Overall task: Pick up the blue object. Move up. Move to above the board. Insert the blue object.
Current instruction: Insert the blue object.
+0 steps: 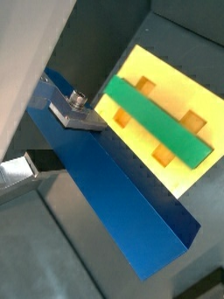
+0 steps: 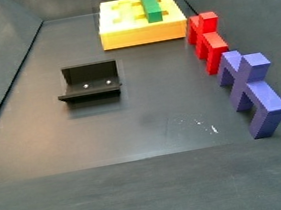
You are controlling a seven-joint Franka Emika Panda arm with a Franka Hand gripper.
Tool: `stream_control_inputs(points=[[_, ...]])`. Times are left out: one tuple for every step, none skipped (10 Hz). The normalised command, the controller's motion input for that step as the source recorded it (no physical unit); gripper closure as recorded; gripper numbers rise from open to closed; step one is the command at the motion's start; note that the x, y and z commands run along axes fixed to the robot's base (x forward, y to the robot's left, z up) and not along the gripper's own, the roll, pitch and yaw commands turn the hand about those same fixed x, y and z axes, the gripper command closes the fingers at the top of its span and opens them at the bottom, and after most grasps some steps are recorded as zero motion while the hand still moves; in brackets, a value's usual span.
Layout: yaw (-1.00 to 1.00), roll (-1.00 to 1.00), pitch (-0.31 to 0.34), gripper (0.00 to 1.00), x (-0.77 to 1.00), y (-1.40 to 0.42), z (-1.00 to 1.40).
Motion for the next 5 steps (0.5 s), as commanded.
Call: stream_control_inputs(points=[[0.03, 0.12, -0.133, 1.0, -0.21, -0.06, -0.96], [0.0, 0.07, -0.136, 1.0, -0.17, -0.19, -1.0], [0.0, -0.01, -0.111, 1.0, 0.13, -0.17, -0.99], [0.0, -0.12, -0.094, 1.0, 0.38, -0.18, -0.85], [0.0, -0.15, -0.114, 1.0, 0.45, -0.2, -0.8]])
